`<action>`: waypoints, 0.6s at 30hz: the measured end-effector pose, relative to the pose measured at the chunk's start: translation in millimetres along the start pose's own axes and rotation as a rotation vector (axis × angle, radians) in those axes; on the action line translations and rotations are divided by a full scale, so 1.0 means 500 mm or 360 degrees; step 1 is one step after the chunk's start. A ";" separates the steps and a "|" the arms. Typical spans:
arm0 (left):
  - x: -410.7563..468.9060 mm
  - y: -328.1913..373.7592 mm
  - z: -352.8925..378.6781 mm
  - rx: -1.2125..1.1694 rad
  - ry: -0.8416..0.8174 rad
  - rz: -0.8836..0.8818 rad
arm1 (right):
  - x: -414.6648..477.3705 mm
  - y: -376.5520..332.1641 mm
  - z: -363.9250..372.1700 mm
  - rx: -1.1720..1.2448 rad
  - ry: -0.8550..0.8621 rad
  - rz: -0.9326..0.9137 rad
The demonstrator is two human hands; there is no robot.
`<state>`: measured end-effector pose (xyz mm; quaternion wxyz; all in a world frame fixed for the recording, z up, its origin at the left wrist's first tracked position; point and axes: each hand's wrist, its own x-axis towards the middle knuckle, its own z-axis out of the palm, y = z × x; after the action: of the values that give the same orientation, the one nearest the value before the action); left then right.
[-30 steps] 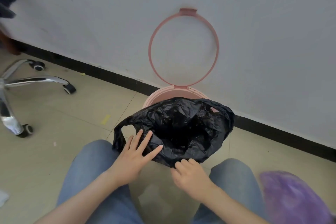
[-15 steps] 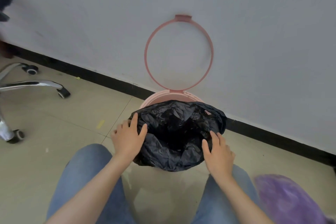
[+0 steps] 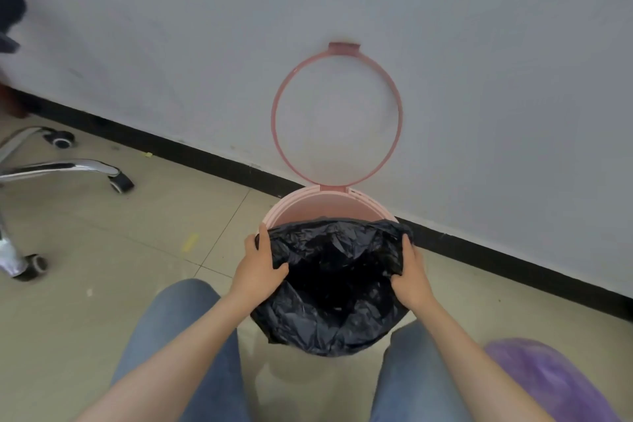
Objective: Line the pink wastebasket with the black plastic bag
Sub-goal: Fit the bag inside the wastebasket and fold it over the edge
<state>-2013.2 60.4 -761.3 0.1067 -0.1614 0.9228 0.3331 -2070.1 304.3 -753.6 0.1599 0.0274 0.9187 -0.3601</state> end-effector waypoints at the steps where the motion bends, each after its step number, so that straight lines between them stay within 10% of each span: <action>1: -0.012 -0.007 0.001 0.0021 -0.0008 -0.0012 | -0.015 0.005 0.003 0.0007 -0.0032 -0.0002; 11: -0.016 -0.041 -0.039 -0.0243 0.0134 -0.0013 | -0.011 0.000 -0.045 -0.0787 0.0250 -0.0336; 18: 0.010 -0.045 -0.043 0.0011 0.0501 0.0101 | 0.053 -0.030 -0.028 -0.0376 0.0223 -0.0403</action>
<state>-2011.7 28.9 -759.3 -0.0492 -0.1820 0.9339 0.3038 -2101.8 301.0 -742.5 0.0510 -0.0825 0.9596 -0.2643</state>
